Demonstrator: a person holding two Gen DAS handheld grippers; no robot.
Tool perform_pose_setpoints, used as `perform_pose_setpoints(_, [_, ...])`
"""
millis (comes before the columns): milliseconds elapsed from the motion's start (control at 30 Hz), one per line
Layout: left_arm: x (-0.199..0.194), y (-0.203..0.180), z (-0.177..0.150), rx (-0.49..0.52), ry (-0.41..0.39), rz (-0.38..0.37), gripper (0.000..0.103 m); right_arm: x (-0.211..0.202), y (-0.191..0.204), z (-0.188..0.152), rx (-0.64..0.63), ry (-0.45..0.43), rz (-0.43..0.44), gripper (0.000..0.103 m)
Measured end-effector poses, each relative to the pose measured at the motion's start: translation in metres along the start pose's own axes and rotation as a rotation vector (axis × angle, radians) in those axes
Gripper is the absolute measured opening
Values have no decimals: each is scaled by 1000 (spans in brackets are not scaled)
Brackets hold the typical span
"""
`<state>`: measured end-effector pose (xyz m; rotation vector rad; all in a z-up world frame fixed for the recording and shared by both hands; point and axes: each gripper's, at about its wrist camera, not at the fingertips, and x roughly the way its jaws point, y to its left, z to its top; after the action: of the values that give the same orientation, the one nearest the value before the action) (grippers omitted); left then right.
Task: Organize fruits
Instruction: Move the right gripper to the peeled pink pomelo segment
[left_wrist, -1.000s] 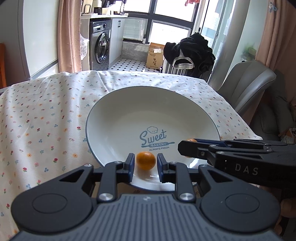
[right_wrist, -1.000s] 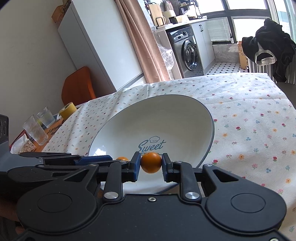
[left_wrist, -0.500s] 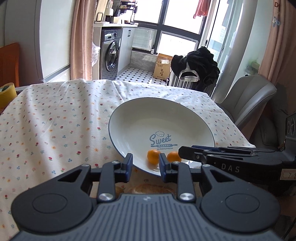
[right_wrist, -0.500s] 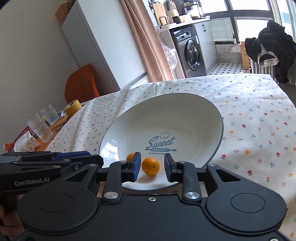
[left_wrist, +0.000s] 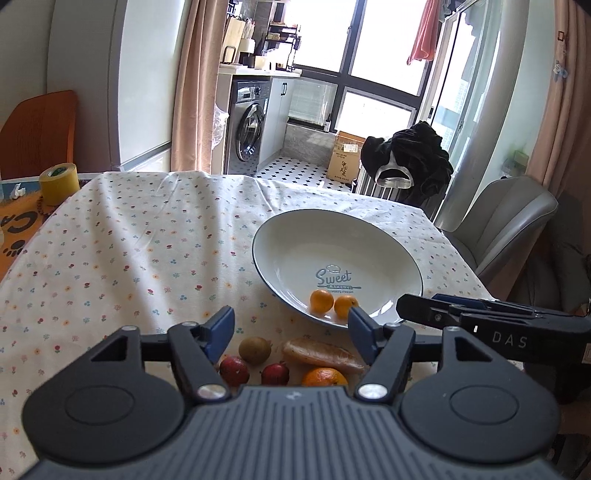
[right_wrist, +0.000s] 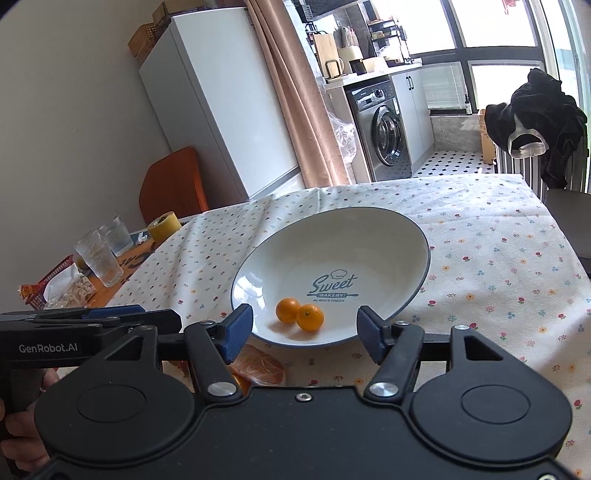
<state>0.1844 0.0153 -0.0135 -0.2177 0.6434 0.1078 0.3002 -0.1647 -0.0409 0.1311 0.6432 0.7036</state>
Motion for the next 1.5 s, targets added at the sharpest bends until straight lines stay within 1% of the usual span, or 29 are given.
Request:
perform_pose_setpoints(33, [-4,0,-2,-4,-7,1,75,-4,1,-1,6,-8,-2,73])
perform_pose_setpoints(167, [-14,3,-8,-14,-28,11,83,-16,5,-7,-3,-35,-26,85])
perform_pose_setpoints(233, [-20,4,-12,-12,-45,20,87,-21,7,-11,-2,-35,-34,94])
perform_pose_setpoints(267, [-22,4,-14,-10,-51,21,89,-24,7,-13,-5,-35,-35,95])
perform_pose_setpoints(333, [-28,5,-19,-13,-61,30,94,-27,9,-16,-8,-34,-38,101])
perform_pose_setpoints(367, [-30,6,-21,-15,-62,34,95,-29,10,-18,-9,-36,-41,103])
perform_pose_setpoints(433, [-34,9,-27,-15,-63,40,98,-34,10,-23,-3,-40,-44,103])
perform_pose_setpoints(567, [-42,14,-35,-7,-55,38,99,-41,12,-29,15,-39,-56,103])
perform_pose_setpoints(733, [-54,17,-41,-1,-64,22,99,-51,23,-37,-8,-33,-68,103])
perform_pose_setpoints(900, [-60,22,-48,-1,-56,15,99,-54,32,-46,-20,-11,-63,103])
perform_pose_setpoints(1000, [-62,27,-53,-5,-48,23,99,-51,38,-54,-22,19,-59,103])
perform_pose_setpoints(1133, [-65,34,-60,-12,-38,22,99,-46,44,-65,-24,48,-78,103])
perform_pose_setpoints(1300, [-69,41,-70,-14,-26,19,99,-41,50,-76,-8,67,-125,103])
perform_pose_setpoints(1500, [-71,55,-78,-27,-13,17,99,-31,61,-87,-40,98,-169,103])
